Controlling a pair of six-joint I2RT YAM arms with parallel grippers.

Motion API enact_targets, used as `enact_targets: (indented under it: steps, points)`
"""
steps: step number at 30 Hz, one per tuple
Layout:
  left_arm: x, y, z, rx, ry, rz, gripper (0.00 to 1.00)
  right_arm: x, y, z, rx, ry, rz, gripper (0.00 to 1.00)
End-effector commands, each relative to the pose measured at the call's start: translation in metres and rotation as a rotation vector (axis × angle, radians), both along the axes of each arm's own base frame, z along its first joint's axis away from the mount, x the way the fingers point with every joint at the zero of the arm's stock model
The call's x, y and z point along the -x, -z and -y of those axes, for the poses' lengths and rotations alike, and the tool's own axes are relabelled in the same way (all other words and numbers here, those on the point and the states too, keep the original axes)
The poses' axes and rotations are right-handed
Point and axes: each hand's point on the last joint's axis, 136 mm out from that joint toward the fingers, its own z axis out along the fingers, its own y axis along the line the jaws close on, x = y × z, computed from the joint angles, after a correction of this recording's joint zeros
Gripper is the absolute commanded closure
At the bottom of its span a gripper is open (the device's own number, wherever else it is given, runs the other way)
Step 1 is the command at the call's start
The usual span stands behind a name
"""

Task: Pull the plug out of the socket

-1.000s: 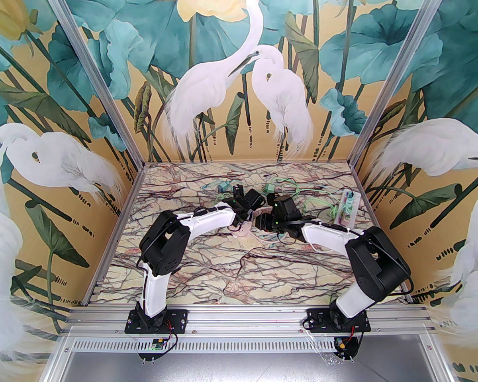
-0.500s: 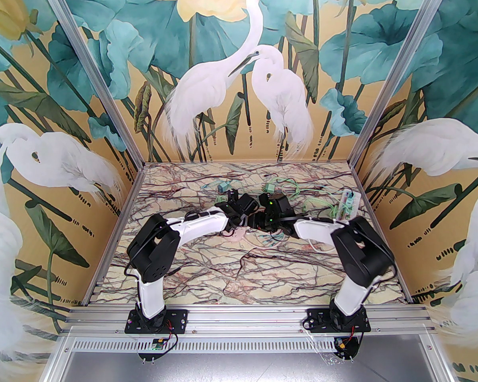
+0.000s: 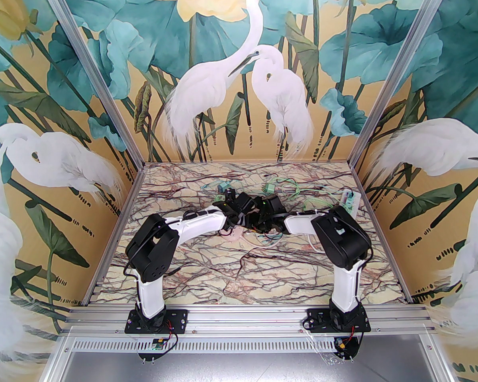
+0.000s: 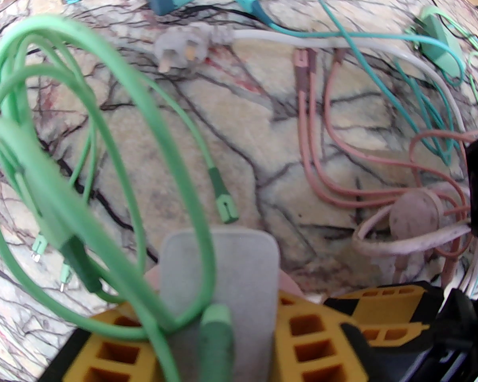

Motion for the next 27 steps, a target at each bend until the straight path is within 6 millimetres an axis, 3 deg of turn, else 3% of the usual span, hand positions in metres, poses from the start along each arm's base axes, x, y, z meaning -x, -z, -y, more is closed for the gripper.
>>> enact_targets:
  steps: [1, 7, 14, 21, 27]
  points:
    - [0.008, 0.009, 0.004, 0.018, 0.013, -0.03, 0.78, 0.018, 0.011, -0.025, -0.038, -0.071, -0.037, 0.57]
    - [0.009, 0.015, 0.006, 0.023, 0.01, -0.04, 0.79, 0.026, 0.003, -0.03, -0.105, -0.087, -0.031, 0.51]
    - [0.009, 0.017, 0.006, 0.047, 0.003, -0.033, 0.85, 0.036, 0.007, -0.03, -0.174, -0.074, -0.08, 0.57]
    - [0.008, 0.019, 0.006, 0.076, -0.008, -0.042, 0.85, 0.036, -0.015, -0.021, -0.237, -0.02, -0.021, 0.59]
    - [0.007, 0.018, -0.009, 0.06, -0.087, -0.04, 0.84, 0.04, -0.022, -0.01, -0.238, 0.041, -0.002, 0.54]
